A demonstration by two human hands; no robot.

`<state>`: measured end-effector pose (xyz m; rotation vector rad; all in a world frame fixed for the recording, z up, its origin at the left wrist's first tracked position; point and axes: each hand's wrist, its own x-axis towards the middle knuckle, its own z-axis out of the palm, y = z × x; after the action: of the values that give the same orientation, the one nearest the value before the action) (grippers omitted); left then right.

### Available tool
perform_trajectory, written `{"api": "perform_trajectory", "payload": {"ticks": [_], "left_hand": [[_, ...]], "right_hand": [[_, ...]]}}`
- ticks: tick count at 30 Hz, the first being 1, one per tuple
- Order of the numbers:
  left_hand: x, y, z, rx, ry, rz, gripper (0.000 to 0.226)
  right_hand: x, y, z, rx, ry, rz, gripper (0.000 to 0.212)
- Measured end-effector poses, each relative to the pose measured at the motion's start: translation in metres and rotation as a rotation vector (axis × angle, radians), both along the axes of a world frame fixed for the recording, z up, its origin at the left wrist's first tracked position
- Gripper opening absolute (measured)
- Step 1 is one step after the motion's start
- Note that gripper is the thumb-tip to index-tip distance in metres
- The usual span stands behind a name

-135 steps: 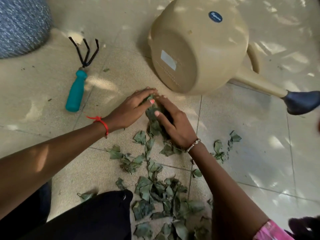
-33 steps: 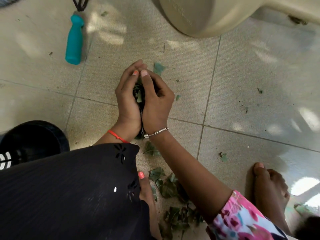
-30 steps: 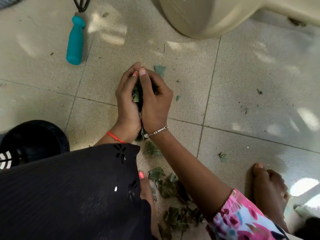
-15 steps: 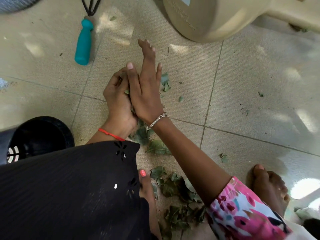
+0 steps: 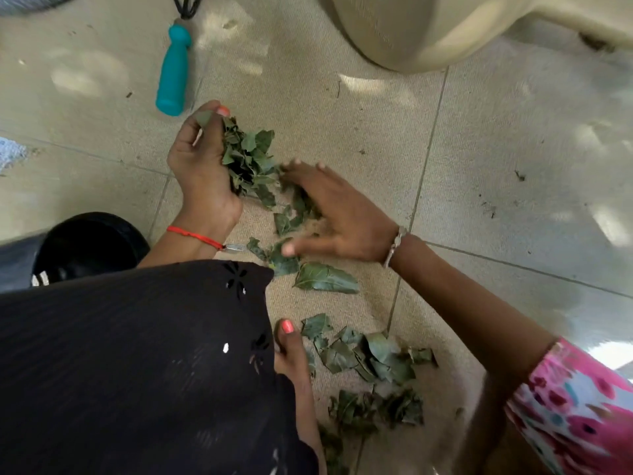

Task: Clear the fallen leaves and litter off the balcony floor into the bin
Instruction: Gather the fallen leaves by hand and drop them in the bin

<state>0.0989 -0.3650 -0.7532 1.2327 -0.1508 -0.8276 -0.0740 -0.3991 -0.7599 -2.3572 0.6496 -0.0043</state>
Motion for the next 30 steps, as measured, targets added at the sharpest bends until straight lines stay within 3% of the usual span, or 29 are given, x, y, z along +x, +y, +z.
{"api": "perform_trajectory", "payload": {"ticks": [2,4,9,14,18,21,25,30], "left_hand": [[0.003,0.002,0.000,-0.024,0.017,-0.001,0.014],[0.003,0.002,0.000,-0.036,0.039,0.012,0.013],[0.002,0.003,0.003,-0.028,0.110,0.080,0.016],[0.008,0.002,0.007,-0.086,0.138,0.158,0.016],[0.018,0.002,0.009,-0.121,0.159,0.195,0.014],[0.023,0.000,0.011,-0.129,0.170,0.207,0.012],[0.026,0.001,0.008,-0.111,0.170,0.237,0.017],[0.029,0.002,0.004,-0.084,0.139,0.243,0.013]], "right_hand": [[-0.004,0.021,-0.007,-0.218,0.053,0.058,0.117],[0.000,0.038,-0.013,-0.332,0.074,0.000,0.116],[0.039,0.041,-0.020,-0.342,0.070,-0.388,0.096],[0.047,0.019,-0.021,-0.300,-0.040,-0.472,0.060],[0.040,0.026,-0.015,-0.283,-0.108,-0.423,0.084],[0.047,0.048,-0.017,-0.384,-0.009,-0.361,0.105],[0.067,0.050,-0.021,-0.518,0.131,-0.466,0.101],[0.085,0.030,-0.017,-0.492,0.195,-0.469,0.088]]}}
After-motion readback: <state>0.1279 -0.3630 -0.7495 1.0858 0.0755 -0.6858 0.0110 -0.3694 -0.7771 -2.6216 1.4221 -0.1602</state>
